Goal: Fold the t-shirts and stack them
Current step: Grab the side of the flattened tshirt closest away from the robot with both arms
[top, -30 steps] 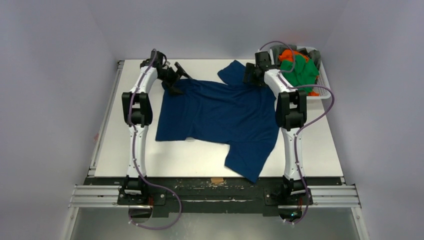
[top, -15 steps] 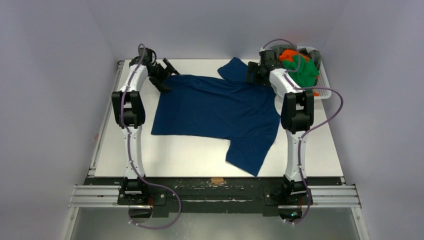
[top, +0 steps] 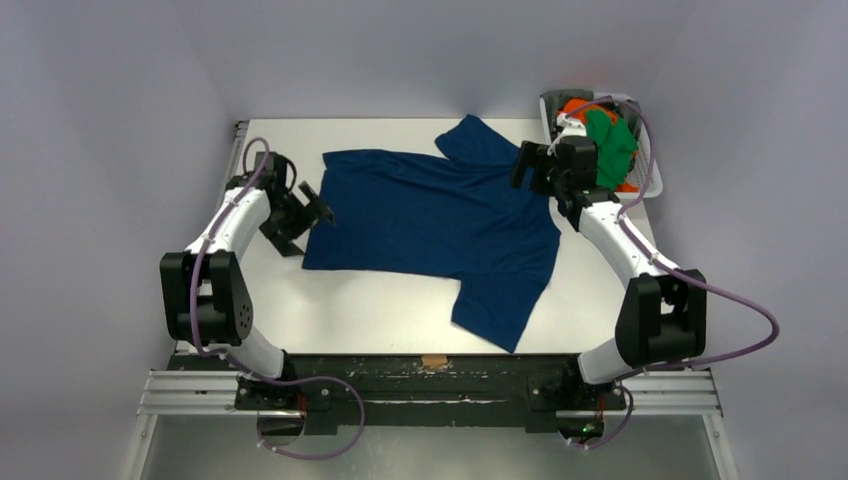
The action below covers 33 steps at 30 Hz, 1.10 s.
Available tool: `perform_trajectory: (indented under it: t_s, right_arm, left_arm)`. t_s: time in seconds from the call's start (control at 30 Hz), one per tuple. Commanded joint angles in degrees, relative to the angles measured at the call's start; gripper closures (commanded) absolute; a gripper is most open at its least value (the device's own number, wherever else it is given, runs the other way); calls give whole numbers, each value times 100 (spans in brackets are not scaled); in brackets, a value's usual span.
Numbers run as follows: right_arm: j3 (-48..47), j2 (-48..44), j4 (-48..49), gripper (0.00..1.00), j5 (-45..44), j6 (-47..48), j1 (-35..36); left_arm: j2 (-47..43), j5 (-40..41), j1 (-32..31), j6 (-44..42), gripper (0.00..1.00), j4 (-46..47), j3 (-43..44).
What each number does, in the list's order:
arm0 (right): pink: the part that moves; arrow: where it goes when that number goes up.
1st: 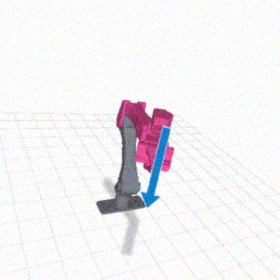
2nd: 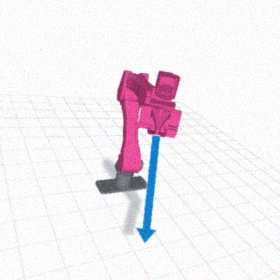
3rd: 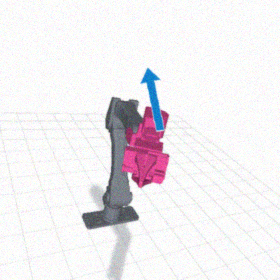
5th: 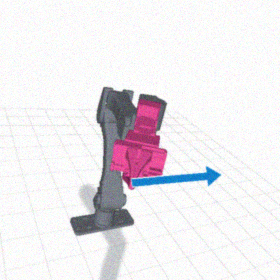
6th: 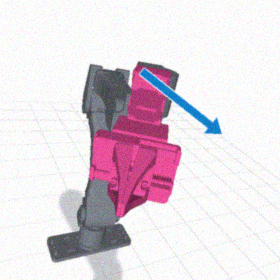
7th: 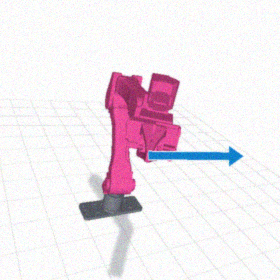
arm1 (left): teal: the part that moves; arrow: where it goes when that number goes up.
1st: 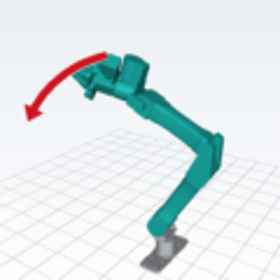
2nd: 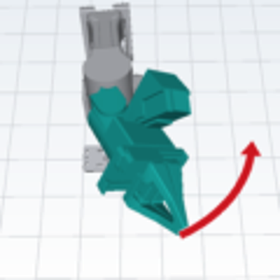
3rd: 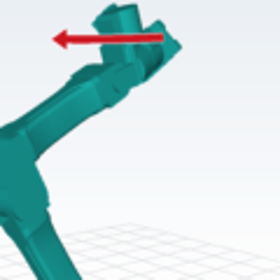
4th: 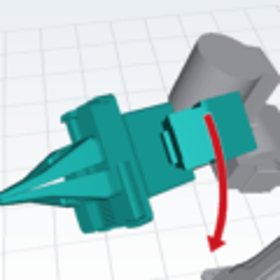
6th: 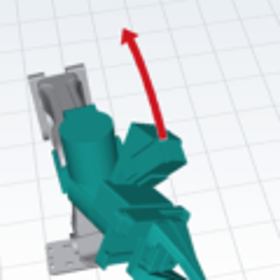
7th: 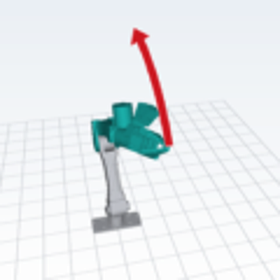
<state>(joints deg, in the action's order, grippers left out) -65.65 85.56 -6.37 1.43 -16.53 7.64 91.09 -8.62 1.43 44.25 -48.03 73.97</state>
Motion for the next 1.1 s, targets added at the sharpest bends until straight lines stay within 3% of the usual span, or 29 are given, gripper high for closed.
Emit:
perform_trajectory:
  t_s: [0.0,0.27,0.53,0.8,1.07]
  right_arm:
    - [299,59,124,4,56,-156,-10]
    - [219,211,-6,9,569,-105,-14]
    - [214,191,-122,10,549,-71,-9]
    - [201,109,-153,11,423,-18,-9]
    - [285,2,-318,11,451,104,-13]
  left_arm:
    - [181,284,-2,413,4,91,-941]
    - [320,1016,-7,1302,29,784,-1476]
    - [609,1751,-11,1585,41,470,-1217]
    - [969,2046,-42,1839,49,45,-763]
    - [1057,1942,-354,1907,48,161,-603]
